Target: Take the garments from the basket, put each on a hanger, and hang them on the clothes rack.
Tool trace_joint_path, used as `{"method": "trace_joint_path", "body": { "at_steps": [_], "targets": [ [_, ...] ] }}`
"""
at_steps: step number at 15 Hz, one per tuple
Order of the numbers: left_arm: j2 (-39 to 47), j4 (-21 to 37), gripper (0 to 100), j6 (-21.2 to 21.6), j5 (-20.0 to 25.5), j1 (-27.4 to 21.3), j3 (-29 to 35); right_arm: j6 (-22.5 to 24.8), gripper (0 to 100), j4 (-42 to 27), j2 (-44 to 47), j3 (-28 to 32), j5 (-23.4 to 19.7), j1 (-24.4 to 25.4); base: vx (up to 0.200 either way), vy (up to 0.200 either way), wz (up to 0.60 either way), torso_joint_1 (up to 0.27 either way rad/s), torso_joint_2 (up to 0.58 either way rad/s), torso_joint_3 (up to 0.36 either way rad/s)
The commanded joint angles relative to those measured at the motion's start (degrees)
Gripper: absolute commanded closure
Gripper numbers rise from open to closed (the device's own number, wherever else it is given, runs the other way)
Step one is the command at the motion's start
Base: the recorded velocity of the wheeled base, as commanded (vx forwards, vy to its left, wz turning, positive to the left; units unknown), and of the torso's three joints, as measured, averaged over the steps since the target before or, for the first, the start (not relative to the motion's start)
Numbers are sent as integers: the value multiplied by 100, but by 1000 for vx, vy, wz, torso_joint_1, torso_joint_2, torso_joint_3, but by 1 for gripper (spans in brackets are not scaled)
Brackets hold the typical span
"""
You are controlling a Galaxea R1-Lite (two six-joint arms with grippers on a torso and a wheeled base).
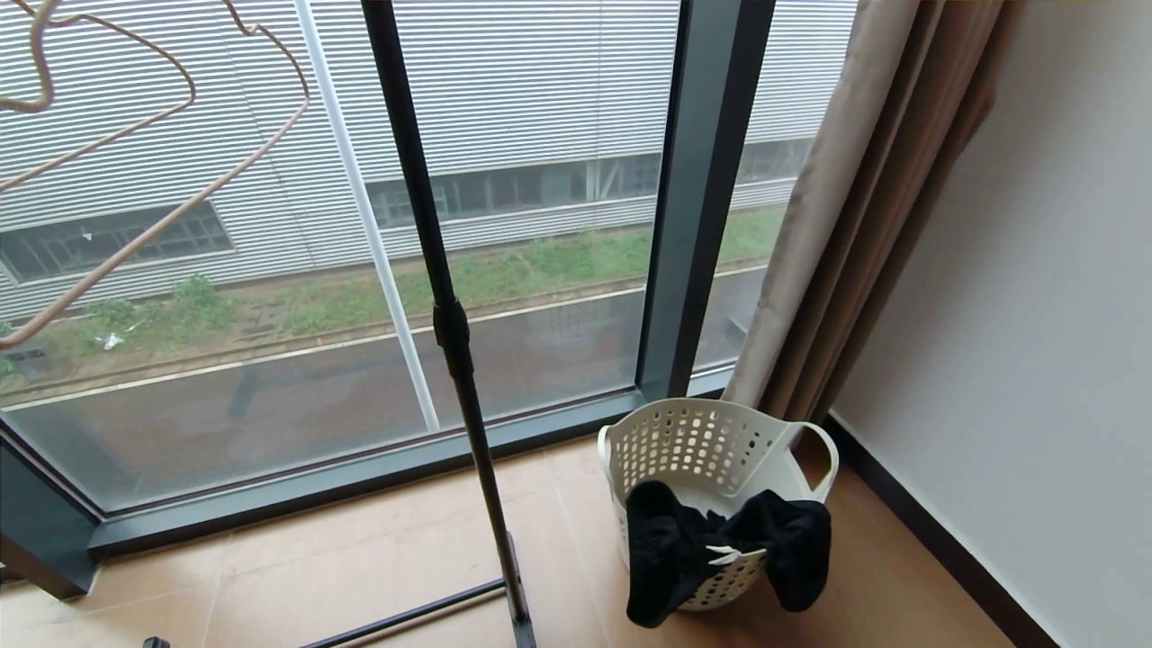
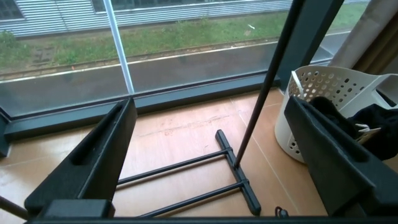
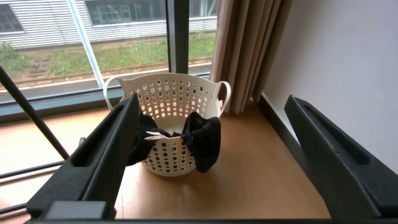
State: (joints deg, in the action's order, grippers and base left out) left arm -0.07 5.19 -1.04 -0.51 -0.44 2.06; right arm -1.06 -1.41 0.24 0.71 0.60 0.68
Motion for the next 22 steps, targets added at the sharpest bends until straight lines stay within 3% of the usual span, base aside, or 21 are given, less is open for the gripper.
{"method": "trace_joint_path", "body": {
  "at_steps": [1, 22],
  "targets": [
    [7, -1, 0, -2, -2, 0, 5, 1, 0, 1, 2, 0, 2, 2, 0, 0, 0, 7, -2, -207],
    [7, -1, 0, 16, 25, 0, 5, 141, 0, -52, 64, 8, 81, -7, 0, 0, 0, 2, 1, -182]
  ]
}}
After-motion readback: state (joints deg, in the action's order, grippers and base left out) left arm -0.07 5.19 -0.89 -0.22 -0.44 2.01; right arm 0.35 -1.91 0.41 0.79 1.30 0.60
